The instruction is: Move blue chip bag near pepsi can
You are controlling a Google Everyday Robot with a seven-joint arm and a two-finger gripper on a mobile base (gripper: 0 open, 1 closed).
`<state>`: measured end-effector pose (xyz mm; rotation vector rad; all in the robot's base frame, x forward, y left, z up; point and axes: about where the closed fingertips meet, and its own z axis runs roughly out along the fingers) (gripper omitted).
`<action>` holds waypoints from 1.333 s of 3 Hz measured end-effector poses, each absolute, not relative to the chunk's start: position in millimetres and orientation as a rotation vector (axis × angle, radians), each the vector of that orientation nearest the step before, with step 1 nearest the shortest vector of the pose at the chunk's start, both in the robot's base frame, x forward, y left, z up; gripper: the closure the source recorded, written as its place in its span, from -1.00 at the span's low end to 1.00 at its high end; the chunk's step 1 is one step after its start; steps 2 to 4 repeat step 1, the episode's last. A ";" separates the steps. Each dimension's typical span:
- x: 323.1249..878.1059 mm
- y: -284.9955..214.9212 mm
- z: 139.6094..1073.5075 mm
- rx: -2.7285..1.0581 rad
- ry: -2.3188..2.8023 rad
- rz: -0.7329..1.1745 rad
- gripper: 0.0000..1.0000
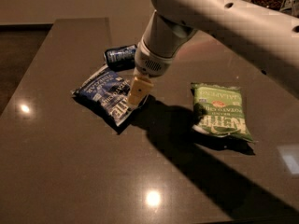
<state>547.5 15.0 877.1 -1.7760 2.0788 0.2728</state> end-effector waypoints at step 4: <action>547.1 15.7 877.0 -1.778 2.078 0.273 -1.00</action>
Offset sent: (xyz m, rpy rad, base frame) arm 0.0000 0.0000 0.0000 0.0000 0.0000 0.0000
